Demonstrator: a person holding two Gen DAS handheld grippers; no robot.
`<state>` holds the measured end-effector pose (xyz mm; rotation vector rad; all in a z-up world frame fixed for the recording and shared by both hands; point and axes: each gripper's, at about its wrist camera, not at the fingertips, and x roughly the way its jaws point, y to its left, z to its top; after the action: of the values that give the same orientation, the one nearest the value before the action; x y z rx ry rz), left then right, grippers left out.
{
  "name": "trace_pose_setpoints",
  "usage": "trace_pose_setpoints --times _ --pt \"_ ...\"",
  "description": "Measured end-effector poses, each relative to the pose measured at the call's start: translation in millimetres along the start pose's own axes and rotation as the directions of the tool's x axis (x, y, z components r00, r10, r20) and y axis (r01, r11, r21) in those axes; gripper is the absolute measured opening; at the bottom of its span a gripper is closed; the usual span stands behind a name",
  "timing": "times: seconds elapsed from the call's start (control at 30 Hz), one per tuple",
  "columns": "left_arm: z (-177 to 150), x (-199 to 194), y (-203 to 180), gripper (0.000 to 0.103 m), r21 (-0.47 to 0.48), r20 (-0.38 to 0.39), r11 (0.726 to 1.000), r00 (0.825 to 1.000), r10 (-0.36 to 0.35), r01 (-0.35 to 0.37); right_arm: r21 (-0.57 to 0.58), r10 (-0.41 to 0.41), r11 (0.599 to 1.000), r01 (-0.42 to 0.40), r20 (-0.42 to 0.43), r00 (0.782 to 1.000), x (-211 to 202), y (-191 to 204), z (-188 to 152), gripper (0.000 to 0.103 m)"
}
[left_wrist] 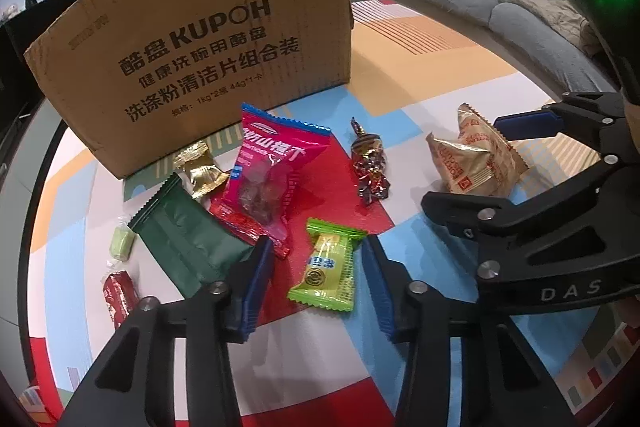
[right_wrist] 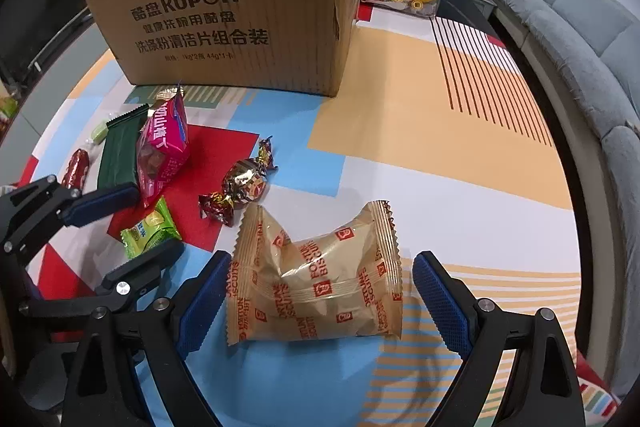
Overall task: Organize snacks
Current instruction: 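Grasp the green candy packet with the left gripper while the right grasps the gold biscuit bag, then lift the green packet with the left gripper while the right lifts the gold biscuit bag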
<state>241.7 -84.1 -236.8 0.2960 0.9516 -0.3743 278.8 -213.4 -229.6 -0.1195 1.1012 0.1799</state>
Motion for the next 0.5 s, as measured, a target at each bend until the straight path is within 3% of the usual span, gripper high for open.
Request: trace_pose_setpoints --times 0.23,0.5 --pt "2.6 2.7 -10.6 0.024 0.017 -0.001 1.000 1.000 -0.022 0.022 0.015 0.025 1.000 -0.025 -0.014 1.000 3.8 -4.1 -1.3 0.090" --pt "2.8 2.9 -9.4 0.020 -0.001 -0.012 1.000 1.000 -0.014 0.014 0.019 0.035 0.999 -0.035 -0.009 0.999 2.2 -6.3 -0.3 0.063"
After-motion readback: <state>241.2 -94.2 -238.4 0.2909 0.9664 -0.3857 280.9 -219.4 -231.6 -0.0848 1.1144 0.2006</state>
